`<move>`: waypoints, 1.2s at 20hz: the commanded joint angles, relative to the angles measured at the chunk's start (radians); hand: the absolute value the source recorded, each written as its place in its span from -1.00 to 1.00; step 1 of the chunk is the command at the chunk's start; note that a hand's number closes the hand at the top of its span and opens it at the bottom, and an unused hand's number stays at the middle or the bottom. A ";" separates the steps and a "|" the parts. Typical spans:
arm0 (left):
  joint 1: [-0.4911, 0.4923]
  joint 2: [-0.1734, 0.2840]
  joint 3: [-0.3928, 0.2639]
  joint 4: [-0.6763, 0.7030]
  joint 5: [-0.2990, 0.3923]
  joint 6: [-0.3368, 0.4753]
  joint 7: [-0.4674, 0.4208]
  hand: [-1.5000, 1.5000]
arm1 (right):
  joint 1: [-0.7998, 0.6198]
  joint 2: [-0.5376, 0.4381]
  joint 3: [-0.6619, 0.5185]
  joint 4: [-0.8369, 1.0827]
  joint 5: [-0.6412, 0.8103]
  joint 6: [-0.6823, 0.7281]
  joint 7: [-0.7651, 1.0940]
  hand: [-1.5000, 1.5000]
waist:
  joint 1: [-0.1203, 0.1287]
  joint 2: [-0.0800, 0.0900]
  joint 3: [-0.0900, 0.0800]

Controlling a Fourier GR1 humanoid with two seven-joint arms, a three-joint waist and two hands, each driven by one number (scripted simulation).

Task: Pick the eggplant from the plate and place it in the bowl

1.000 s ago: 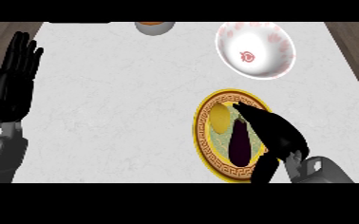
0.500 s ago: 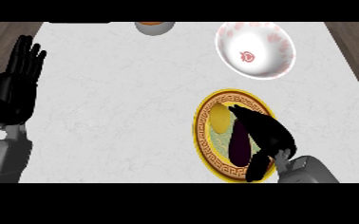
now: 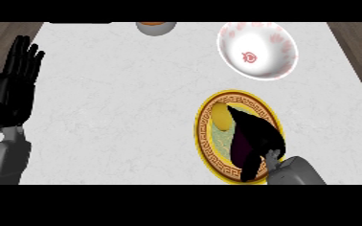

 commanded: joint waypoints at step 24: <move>-0.044 -0.063 0.016 -0.029 -0.037 -0.062 0.009 0.00 | -0.260 -0.295 -0.189 0.262 0.154 -0.028 -0.612 1.00 | 0.104 0.054 0.010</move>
